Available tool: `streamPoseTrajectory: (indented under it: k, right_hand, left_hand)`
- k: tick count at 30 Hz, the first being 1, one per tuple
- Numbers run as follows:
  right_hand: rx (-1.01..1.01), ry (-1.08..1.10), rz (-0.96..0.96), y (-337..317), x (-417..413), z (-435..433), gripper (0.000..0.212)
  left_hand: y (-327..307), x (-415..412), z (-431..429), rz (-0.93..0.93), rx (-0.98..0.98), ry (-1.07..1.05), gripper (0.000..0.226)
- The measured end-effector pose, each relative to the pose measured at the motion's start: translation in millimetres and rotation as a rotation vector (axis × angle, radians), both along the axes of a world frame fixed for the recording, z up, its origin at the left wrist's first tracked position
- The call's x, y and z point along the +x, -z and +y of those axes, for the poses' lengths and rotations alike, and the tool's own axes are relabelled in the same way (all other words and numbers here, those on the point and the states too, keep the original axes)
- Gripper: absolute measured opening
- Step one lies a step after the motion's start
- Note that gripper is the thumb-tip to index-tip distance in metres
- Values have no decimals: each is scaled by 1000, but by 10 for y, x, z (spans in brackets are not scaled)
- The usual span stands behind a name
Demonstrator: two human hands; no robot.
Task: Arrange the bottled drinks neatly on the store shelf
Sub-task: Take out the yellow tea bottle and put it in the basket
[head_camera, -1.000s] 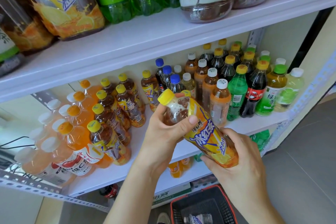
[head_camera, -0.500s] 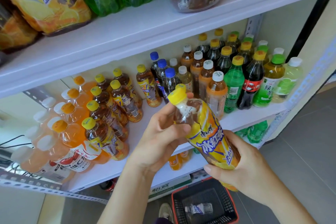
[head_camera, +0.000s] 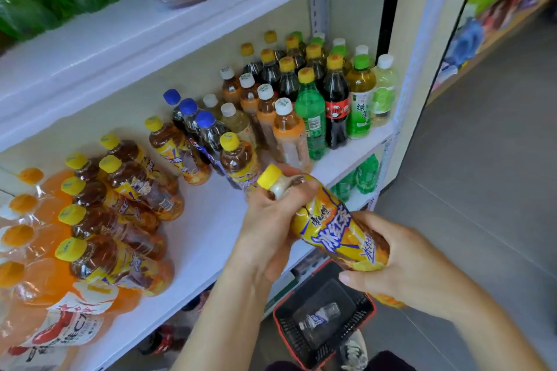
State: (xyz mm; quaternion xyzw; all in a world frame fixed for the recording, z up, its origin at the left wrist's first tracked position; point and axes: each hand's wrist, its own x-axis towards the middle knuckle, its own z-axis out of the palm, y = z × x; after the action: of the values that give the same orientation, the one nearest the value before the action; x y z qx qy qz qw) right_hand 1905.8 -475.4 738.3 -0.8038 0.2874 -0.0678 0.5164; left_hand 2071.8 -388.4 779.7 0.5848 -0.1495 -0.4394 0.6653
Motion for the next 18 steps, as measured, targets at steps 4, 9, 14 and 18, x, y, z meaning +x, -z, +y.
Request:
streamPoseTrajectory:
  k: [4, 9, 14, 18]
  right_hand:
    - [-110, 57, 104, 30, -134, 232, 72]
    - [-190, 130, 159, 53, -249, 545, 63]
    - [-101, 109, 209, 6, -383, 673, 63]
    - [-93, 18, 268, -87, -451, 587, 65]
  left_hand:
    - [106, -42, 132, 156, 10, 36, 43]
    - [339, -4, 349, 279, 22, 111, 34]
    - [417, 173, 575, 197, -164, 163, 39]
    - [298, 348, 656, -370, -152, 475, 36]
